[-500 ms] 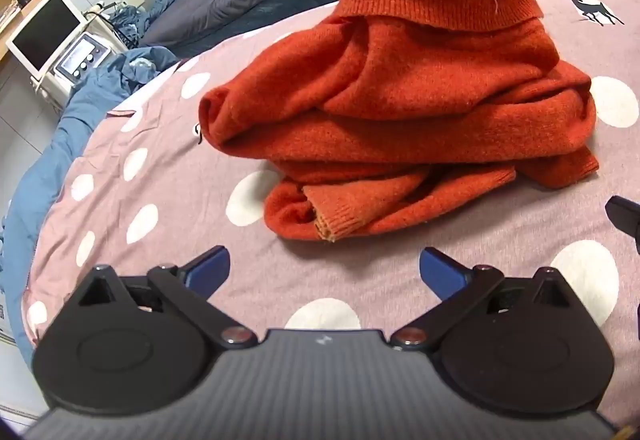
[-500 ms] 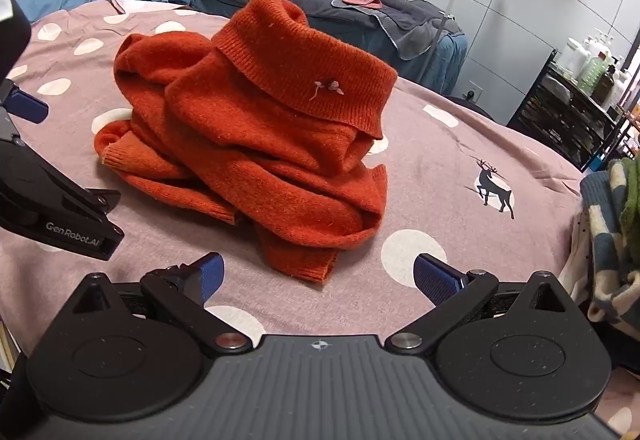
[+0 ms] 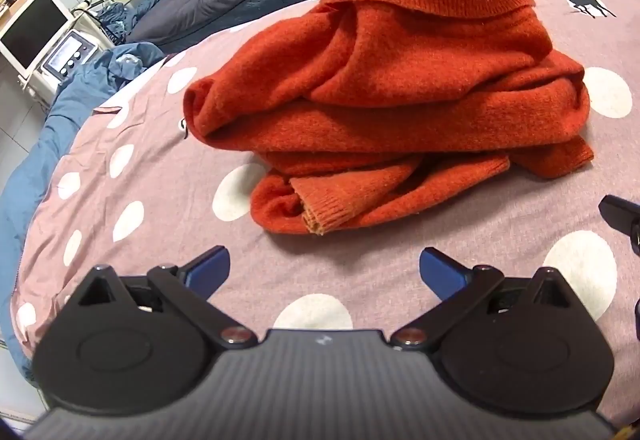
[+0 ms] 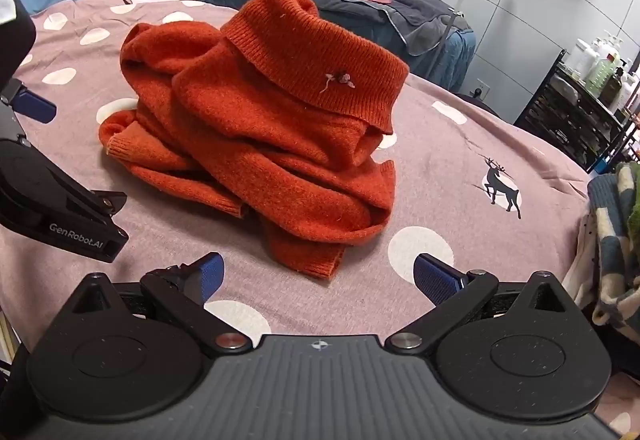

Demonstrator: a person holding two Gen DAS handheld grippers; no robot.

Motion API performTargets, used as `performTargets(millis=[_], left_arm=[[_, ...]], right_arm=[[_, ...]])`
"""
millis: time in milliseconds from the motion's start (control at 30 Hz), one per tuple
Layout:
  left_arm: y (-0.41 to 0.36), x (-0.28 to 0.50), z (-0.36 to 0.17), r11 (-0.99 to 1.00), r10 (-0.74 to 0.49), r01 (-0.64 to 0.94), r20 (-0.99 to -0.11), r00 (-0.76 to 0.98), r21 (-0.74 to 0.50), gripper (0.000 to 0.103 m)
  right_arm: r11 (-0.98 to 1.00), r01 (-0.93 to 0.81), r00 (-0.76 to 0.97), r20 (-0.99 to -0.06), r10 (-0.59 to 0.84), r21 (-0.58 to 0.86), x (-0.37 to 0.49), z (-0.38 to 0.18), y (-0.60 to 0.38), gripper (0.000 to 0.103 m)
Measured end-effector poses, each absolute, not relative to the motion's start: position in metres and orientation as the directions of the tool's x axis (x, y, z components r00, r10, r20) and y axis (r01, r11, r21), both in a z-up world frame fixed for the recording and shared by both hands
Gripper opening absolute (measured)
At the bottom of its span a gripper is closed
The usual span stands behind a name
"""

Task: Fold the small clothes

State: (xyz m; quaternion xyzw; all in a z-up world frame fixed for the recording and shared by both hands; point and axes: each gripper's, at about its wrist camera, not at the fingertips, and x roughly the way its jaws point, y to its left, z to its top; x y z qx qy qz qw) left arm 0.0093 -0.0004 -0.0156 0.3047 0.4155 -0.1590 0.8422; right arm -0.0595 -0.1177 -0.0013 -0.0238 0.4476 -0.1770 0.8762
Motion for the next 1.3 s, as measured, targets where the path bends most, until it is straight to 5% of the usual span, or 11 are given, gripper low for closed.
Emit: performTargets(millis=[1300], left_arm=[[0.012, 0.012, -0.021, 0.766, 0.005, 0.503, -0.787, 0.617, 0.400, 0.103]], right_arm=[[0.932, 0.302, 0.525, -0.782, -0.336, -0.197, -0.062, -0.006, -0.116, 0.103]])
